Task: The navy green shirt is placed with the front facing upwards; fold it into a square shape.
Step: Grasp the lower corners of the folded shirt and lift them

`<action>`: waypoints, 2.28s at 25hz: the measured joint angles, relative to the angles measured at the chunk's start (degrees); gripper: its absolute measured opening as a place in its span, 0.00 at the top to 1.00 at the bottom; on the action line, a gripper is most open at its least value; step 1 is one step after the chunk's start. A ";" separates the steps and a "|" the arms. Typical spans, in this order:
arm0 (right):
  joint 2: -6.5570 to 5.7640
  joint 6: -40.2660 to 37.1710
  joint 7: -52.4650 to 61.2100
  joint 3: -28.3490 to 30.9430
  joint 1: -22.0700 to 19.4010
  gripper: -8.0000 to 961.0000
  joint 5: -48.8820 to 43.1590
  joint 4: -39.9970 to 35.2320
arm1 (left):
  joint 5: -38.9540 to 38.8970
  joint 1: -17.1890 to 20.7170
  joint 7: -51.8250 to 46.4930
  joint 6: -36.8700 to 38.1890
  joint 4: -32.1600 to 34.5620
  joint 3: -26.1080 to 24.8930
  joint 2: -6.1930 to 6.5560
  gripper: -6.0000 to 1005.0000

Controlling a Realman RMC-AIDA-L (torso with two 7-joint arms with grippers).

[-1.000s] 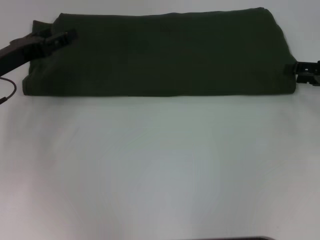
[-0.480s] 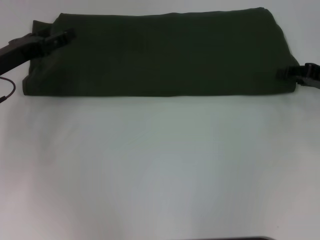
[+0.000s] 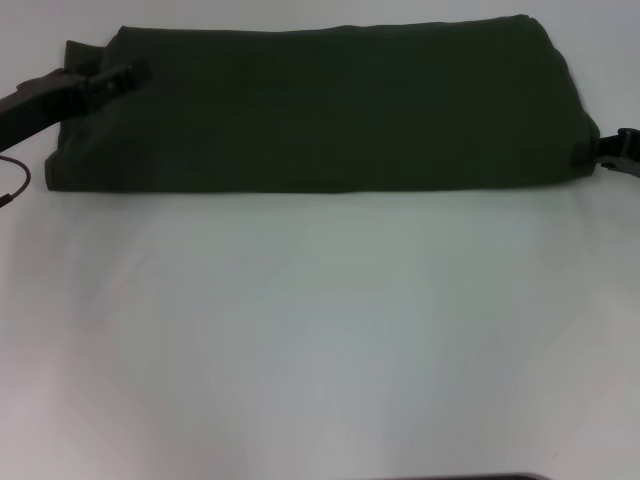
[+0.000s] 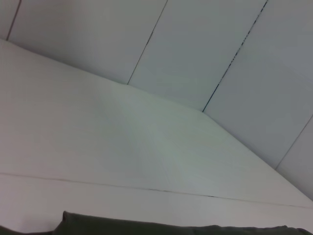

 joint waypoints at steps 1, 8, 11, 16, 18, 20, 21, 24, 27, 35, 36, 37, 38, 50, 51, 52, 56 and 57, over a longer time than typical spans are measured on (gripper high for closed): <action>-0.01 0.03 -0.01 0.00 -0.02 0.88 0.00 0.00 | 0.10 0.07 -0.19 0.03 0.06 -0.01 0.02 0.06; -0.01 0.15 -0.08 0.00 0.31 0.98 -0.07 -0.24 | 5.90 0.52 -8.19 2.35 3.06 0.09 0.87 0.06; -0.01 0.18 -0.11 -0.02 0.41 0.98 -0.10 -0.45 | 8.85 0.60 -13.15 5.76 5.27 0.08 1.87 0.06; -0.09 0.20 -0.60 0.00 0.34 0.98 0.13 -0.53 | 14.80 0.34 -20.92 8.59 8.56 0.03 3.40 0.06; -0.09 0.20 -0.78 0.00 0.34 0.98 0.17 -0.55 | 17.06 0.00 -22.99 8.68 9.05 0.03 3.80 0.06; -0.09 0.19 -0.78 0.01 0.34 0.98 0.18 -0.55 | 19.33 -0.46 -24.68 8.57 9.20 0.05 4.03 0.06; -0.09 0.17 -0.78 0.03 0.34 0.98 0.19 -0.56 | 20.60 -0.75 -25.45 8.31 9.22 0.04 4.14 0.06; -0.10 0.14 -0.85 0.10 0.35 0.98 0.22 -0.56 | 23.04 -1.17 -26.82 6.67 9.16 -0.05 4.33 0.06; -0.10 0.17 -0.90 0.10 0.40 0.98 0.22 -0.56 | 23.58 -1.24 -27.37 3.73 8.87 -0.01 4.36 0.06; -0.35 0.20 -0.93 0.16 0.44 0.98 0.22 -0.56 | 25.39 -1.55 -27.57 0.08 7.87 0.33 4.39 0.06; -0.42 0.20 -0.91 0.17 0.44 0.98 0.22 -0.56 | 25.39 -1.55 -27.57 0.08 7.87 0.33 4.39 0.06; -0.49 0.20 -0.88 0.19 0.43 0.98 0.23 -0.56 | 25.77 -1.68 -27.62 0.15 7.73 0.49 4.39 0.06; -0.54 0.20 -0.87 0.22 0.44 0.98 0.25 -0.56 | 26.16 -1.85 -27.65 0.67 7.41 0.92 4.39 0.06; -0.71 0.20 -0.84 0.88 0.84 0.98 0.31 -0.65 | 26.02 -2.33 -27.32 2.96 7.27 2.26 4.38 0.06; -0.71 0.20 -0.85 0.88 0.86 0.98 0.31 -0.64 | 25.88 -2.47 -27.26 3.40 7.27 2.24 4.39 0.06; -0.71 0.20 -0.85 0.88 0.89 0.98 0.31 -0.65 | 25.75 -2.67 -27.21 3.98 7.27 2.22 4.39 0.06; -0.71 0.24 -0.88 0.88 0.97 0.98 0.31 -0.65 | 25.68 -3.37 -27.12 5.25 7.27 2.21 4.43 0.07; -0.70 0.32 -0.91 0.88 0.97 0.98 0.31 -0.65 | 25.67 -3.51 -27.10 5.42 7.27 2.21 4.43 0.07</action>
